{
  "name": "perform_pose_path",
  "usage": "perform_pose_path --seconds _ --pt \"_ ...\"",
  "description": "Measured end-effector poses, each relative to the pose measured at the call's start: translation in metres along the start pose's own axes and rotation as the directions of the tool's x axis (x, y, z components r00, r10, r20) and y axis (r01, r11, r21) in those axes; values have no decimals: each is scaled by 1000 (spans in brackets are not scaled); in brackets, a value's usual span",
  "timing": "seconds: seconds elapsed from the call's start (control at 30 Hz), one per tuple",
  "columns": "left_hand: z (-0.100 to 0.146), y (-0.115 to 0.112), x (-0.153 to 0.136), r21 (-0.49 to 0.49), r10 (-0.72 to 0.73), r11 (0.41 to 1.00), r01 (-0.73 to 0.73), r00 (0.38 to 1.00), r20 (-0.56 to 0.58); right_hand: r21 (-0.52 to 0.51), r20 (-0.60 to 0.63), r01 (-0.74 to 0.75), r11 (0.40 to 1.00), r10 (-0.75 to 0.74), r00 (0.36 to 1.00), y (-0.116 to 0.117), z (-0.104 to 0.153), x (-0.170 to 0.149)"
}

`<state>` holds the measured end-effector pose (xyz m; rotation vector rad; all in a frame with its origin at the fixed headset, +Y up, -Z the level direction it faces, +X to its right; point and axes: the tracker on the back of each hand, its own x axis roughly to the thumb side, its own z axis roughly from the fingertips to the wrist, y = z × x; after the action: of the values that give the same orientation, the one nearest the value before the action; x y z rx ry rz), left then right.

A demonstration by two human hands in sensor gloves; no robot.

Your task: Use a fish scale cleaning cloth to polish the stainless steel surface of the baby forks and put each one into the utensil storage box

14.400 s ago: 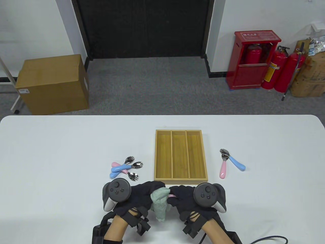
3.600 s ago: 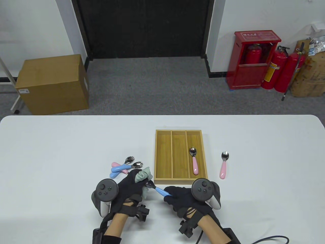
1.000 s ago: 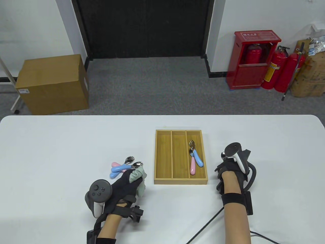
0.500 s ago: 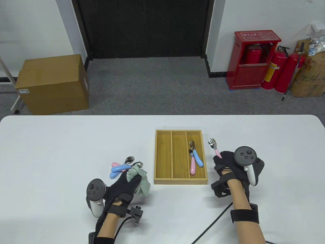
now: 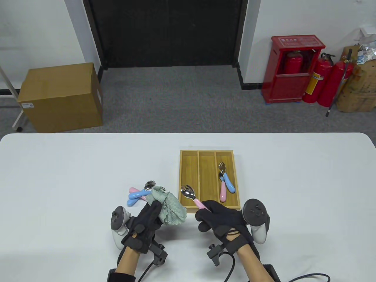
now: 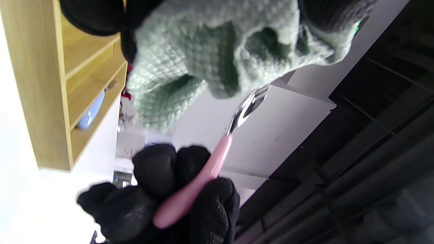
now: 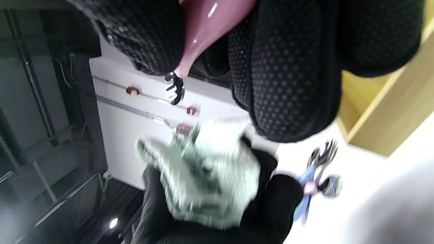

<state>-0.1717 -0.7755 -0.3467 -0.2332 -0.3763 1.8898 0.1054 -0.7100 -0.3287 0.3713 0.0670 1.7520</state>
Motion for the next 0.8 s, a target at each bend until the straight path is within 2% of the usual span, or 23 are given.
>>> perform_pose_path --seconds 0.13,0.3,0.43,0.53,0.7,0.8 --pt "-3 -10 -7 -79 92 993 -93 996 -15 6 28 -38 999 38 999 11 4 4" --pt "-5 -33 -13 -185 132 972 -141 990 -58 94 3 -73 993 73 997 21 9 -5" --pt "-3 -47 -20 -214 179 957 -195 980 -88 161 -22 -50 986 54 998 32 11 -8" --pt "-3 -52 -20 -184 181 963 -198 978 -107 186 -18 -66 980 71 997 37 12 -9" --pt "-2 -49 -14 -59 117 991 -124 987 -109 202 -18 -88 975 94 995 38 12 -13" --pt "-2 -43 -3 7 -12 1000 13 997 -76 195 -11 -102 976 107 994 39 11 -14"
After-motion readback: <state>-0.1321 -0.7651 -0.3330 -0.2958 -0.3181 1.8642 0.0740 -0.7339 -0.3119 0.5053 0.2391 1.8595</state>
